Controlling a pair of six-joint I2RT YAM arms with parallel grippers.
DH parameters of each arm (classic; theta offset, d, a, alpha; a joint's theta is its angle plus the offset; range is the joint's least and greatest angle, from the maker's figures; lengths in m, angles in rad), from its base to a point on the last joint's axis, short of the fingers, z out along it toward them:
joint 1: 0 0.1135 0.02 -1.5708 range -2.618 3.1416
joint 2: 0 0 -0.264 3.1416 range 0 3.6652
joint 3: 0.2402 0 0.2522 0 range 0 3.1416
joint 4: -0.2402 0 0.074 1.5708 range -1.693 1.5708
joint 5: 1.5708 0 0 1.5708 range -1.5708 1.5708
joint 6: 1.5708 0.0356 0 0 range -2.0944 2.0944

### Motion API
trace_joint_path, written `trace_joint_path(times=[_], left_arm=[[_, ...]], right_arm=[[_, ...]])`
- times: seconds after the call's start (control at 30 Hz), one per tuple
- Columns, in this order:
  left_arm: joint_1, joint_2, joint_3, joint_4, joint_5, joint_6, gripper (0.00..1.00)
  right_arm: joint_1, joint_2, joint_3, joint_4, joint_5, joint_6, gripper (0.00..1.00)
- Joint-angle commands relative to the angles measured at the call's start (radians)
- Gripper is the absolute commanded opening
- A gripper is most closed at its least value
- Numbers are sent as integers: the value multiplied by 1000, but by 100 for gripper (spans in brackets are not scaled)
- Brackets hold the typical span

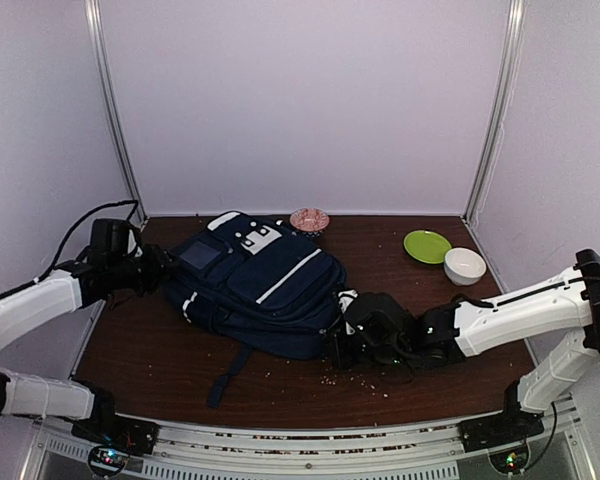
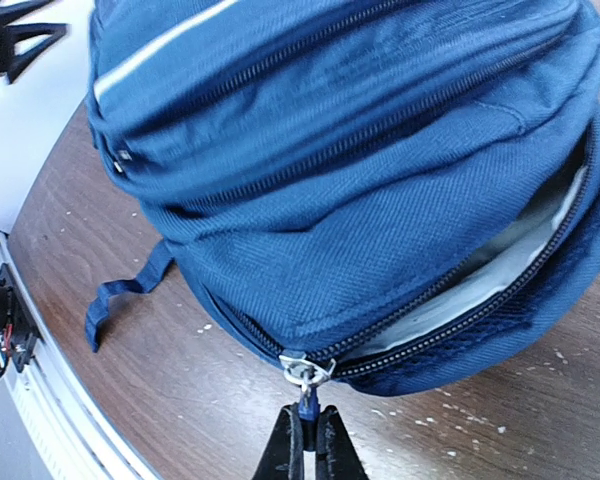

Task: Pack the student bag
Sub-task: Zip the student bag at the center of the board.

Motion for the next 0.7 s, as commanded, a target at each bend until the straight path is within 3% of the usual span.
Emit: trace_joint_path(times=[0.0, 0.13, 0.27, 0.47, 0.67], left_arm=[[-60, -260, -42, -177, -77, 4, 92], [-225, -453, -90, -290, -186, -81, 94], [-525, -487, -136, -233, -331, -135, 91], [-788, -150, 30, -117, -383, 202, 87], [-910, 53, 146, -44, -390, 554, 84]], right_arm=[[0, 30, 80, 1, -35, -23, 0], [3, 63, 133, -2, -52, -39, 0], [5, 82, 154, 5, -65, -42, 0], [5, 82, 127, 27, -88, -26, 0], [6, 52, 90, 56, -115, -11, 0]])
